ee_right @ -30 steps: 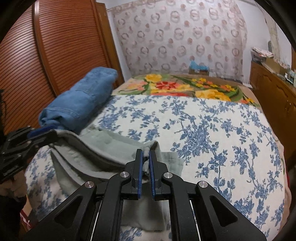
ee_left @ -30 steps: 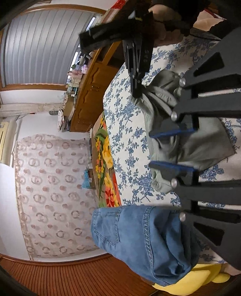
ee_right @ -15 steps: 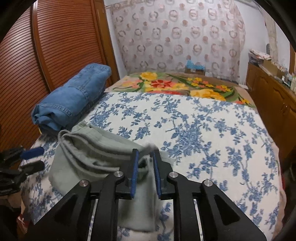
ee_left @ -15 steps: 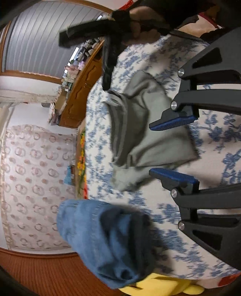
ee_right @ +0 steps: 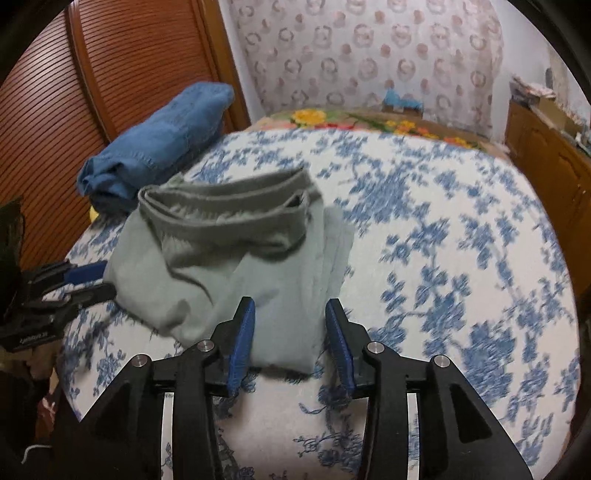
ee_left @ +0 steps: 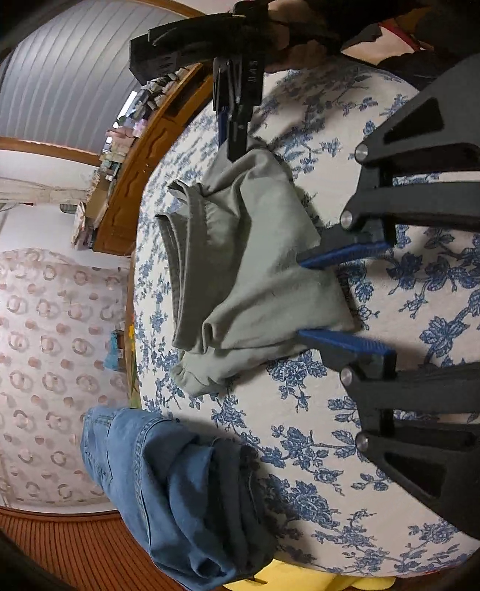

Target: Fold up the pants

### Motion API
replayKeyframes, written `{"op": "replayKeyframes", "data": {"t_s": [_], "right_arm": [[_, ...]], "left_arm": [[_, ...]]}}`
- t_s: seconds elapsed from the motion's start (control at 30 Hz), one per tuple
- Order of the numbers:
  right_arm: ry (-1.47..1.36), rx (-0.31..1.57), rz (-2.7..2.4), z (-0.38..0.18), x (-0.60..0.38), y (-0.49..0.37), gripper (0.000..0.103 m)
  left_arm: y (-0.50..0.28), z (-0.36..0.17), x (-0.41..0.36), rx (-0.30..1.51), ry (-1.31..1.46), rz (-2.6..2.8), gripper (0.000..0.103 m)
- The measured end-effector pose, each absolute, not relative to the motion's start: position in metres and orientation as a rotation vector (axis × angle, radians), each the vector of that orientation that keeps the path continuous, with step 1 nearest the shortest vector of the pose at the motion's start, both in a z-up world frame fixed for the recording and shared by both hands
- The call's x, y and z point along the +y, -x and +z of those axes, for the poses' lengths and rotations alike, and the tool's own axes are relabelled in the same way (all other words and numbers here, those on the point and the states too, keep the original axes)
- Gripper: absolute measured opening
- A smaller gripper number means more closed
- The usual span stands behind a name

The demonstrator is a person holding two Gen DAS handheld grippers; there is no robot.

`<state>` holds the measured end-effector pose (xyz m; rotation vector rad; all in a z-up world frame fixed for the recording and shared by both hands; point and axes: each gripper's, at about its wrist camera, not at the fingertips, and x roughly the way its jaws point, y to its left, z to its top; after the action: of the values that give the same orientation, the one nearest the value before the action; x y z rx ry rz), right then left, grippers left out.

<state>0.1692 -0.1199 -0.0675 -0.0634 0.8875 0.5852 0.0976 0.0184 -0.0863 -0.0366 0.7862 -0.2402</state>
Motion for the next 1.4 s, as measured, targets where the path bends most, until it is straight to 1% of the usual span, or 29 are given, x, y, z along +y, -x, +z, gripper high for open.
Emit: {"op": "replayKeyframes", "data": {"t_s": [0.07, 0.1, 0.17, 0.23, 0.3, 0.7, 0.87, 1.0, 1.07, 1.1, 1.13, 1.17, 1.27, 1.33, 1.4], "right_arm": [[0.090, 0.900, 0.570, -0.072, -0.118, -0.168, 0.040], [0.102, 0.888, 0.570, -0.072, -0.117, -0.166, 0.040], [0.112, 0.884, 0.572, -0.072, -0.117, -0.165, 0.040], [0.135, 0.875, 0.574, -0.072, -0.116, -0.163, 0.013], [0.128, 0.873, 0.609, -0.070, -0.119, -0.158, 0.007], [0.101, 0.848, 0.652, -0.055, -0.138, -0.091, 0.005], [0.100, 0.845, 0.644, -0.054, -0.143, -0.074, 0.006], [0.095, 0.846, 0.628, -0.057, -0.145, -0.073, 0.006], [0.083, 0.846, 0.627, -0.058, -0.147, -0.072, 0.009], [0.081, 0.845, 0.623, -0.058, -0.148, -0.072, 0.009], [0.083, 0.842, 0.614, -0.057, -0.148, -0.073, 0.010], [0.081, 0.836, 0.607, -0.056, -0.149, -0.073, 0.011], [0.069, 0.816, 0.603, -0.052, -0.153, -0.075, 0.018], [0.071, 0.807, 0.596, -0.050, -0.154, -0.078, 0.029], [0.071, 0.804, 0.590, -0.050, -0.153, -0.084, 0.036]], "left_arm": [[-0.100, -0.087, 0.019, 0.790, 0.038, -0.242, 0.017], [-0.100, -0.086, 0.020, 0.786, 0.044, -0.242, 0.009], [-0.100, -0.084, 0.024, 0.773, 0.056, -0.233, 0.006], [-0.097, -0.082, 0.029, 0.761, 0.066, -0.231, 0.005], [-0.093, -0.080, 0.033, 0.752, 0.072, -0.231, 0.005], [-0.036, -0.064, 0.024, 0.725, 0.062, -0.307, 0.005], [-0.028, -0.063, 0.014, 0.736, 0.039, -0.304, 0.005], [-0.030, -0.067, 0.012, 0.747, 0.030, -0.291, 0.011], [-0.031, -0.067, 0.013, 0.735, 0.031, -0.285, 0.023], [-0.032, -0.067, 0.014, 0.730, 0.031, -0.279, 0.033], [-0.033, -0.067, 0.015, 0.728, 0.034, -0.275, 0.038], [-0.035, -0.066, 0.016, 0.729, 0.040, -0.275, 0.039], [-0.042, -0.067, 0.017, 0.741, 0.044, -0.273, 0.047], [-0.047, -0.069, 0.016, 0.751, 0.042, -0.273, 0.052], [-0.054, -0.070, 0.016, 0.760, 0.038, -0.276, 0.053]]}}
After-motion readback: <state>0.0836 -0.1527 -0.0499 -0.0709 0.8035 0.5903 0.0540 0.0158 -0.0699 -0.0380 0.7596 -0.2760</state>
